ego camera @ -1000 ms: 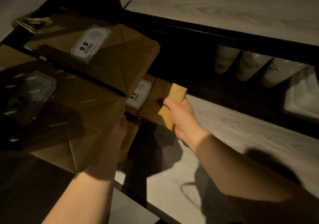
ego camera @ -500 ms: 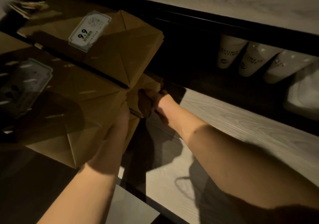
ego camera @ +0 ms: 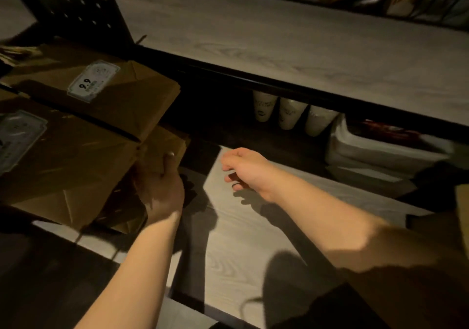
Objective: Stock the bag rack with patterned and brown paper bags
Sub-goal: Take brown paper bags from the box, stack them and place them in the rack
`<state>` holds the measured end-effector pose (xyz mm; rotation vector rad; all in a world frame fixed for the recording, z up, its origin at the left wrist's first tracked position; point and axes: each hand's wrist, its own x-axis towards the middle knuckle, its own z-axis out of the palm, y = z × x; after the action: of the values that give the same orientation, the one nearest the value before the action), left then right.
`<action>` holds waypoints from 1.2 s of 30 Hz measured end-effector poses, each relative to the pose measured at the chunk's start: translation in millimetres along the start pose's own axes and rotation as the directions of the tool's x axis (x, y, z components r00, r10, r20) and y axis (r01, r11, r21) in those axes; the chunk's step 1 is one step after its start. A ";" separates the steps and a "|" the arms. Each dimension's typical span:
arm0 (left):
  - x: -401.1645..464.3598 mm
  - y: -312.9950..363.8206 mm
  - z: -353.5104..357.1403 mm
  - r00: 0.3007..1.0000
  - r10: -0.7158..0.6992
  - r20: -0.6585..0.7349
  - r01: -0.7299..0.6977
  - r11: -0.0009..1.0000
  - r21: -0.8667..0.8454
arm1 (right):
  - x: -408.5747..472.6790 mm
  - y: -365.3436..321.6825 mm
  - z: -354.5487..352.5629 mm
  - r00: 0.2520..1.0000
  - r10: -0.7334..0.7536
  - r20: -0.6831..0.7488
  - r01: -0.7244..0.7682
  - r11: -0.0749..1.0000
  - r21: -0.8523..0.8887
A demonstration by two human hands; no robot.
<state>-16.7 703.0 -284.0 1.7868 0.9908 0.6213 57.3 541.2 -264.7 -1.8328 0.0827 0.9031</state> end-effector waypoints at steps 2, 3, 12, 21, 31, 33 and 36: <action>-30.1 10.4 5.7 0.995 0.099 0.004 -0.099 0.995 0.010 | -24.8 -1.3 -22.5 1.000 -0.024 -0.006 0.023 0.997 -0.071; -45.5 17.3 9.0 0.996 0.030 0.088 -0.028 0.999 -0.031 | -37.3 -1.7 -34.3 0.999 -0.033 -0.004 0.033 0.994 -0.102; -167.2 130.2 45.6 0.835 0.160 0.527 0.123 0.878 -0.462 | -182.6 -6.0 -144.2 0.977 -0.204 -0.062 0.175 0.932 -0.318; -309.7 236.1 91.8 0.380 0.461 0.802 0.110 0.838 -0.534 | -336.3 33.8 -283.2 0.902 -0.341 -0.265 0.256 0.916 -0.309; -459.1 282.8 161.4 0.078 0.396 0.915 -0.163 0.910 -0.381 | -416.7 139.6 -401.2 0.851 -0.253 -0.460 0.122 0.948 -0.295; -472.9 278.0 177.9 0.083 0.366 0.927 -0.221 0.914 -0.341 | -411.9 157.8 -416.3 0.854 -0.235 -0.465 0.095 0.948 -0.305; -483.4 263.9 199.1 0.113 0.365 0.924 -0.389 0.872 -0.297 | -392.6 191.3 -448.4 0.905 -0.131 -0.406 -0.038 0.923 -0.384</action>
<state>-32.6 142.7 -114.7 1.9293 -0.4201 -0.3417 -65.7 -48.4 -94.5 -2.3710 0.1401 0.4881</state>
